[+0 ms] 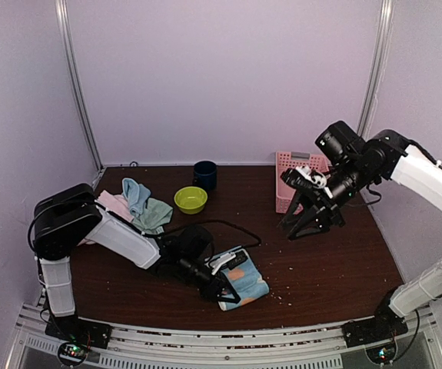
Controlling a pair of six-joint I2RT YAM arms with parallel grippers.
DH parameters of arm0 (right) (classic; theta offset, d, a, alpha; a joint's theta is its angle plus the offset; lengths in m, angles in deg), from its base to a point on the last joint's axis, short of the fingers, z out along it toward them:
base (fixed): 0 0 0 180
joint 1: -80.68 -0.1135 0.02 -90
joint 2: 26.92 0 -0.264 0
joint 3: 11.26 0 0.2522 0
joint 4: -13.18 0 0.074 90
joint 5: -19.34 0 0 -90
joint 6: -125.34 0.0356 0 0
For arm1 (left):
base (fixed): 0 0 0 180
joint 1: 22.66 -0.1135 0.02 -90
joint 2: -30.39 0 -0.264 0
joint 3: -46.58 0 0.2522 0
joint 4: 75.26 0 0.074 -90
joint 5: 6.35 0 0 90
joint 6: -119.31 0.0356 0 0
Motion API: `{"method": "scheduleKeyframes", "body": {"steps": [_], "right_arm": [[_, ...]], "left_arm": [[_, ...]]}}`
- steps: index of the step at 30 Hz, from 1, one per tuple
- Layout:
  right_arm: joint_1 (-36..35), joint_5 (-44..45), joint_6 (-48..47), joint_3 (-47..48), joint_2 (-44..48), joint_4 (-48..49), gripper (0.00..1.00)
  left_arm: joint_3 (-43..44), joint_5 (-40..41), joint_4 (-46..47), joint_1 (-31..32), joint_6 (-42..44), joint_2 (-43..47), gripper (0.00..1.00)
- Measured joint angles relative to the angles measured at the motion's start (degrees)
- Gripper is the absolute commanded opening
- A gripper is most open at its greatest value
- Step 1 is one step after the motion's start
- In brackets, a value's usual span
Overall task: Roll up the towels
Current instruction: Roll the towel at the center of the board.
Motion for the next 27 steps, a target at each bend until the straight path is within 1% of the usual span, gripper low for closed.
{"method": "scheduleKeyframes", "body": {"steps": [2, 4, 5, 6, 9, 14, 17, 23, 27], "right_arm": [[-4.81, 3.28, 0.31, -4.17, 1.44, 1.84, 0.29], [-11.28, 7.72, 1.2, -9.11, 1.95, 4.11, 0.28], [-14.01, 10.08, 1.77, -11.37, 1.95, 5.49, 0.31], [-16.61, 12.61, 2.73, -13.49, 1.86, 7.04, 0.35], [-21.81, 22.25, 5.88, -19.61, 1.84, 13.84, 0.37], [-25.62, 36.11, 7.04, -26.49, -1.27, 24.98, 0.39], [-27.08, 41.42, 6.95, -29.57, -4.31, 30.42, 0.4], [-29.59, 47.56, 6.91, -31.76, -8.59, 38.6, 0.43], [-30.42, 50.01, 6.88, -32.54, -9.94, 43.3, 0.42]], "left_arm": [[-0.42, -2.23, 2.95, -0.59, -3.1, -1.38, 0.12], [-0.85, -4.09, 5.9, -1.11, -5.6, -2.54, 0.12], [-1.11, -5.01, 7.43, -1.4, -6.86, -3.15, 0.12], [-1.29, -5.66, 8.57, -1.66, -7.78, -3.56, 0.12], [-1.4, -6.88, 10.21, -1.99, -9.55, -4.33, 0.12], [-1.44, -7.41, 11.28, -2.05, -10.47, -4.79, 0.13], [-1.49, -7.58, 11.47, -2.1, -10.71, -4.87, 0.13], [-1.51, -7.72, 11.54, -2.14, -10.71, -4.92, 0.14], [-1.51, -7.78, 11.54, -2.16, -10.69, -4.92, 0.14]]}}
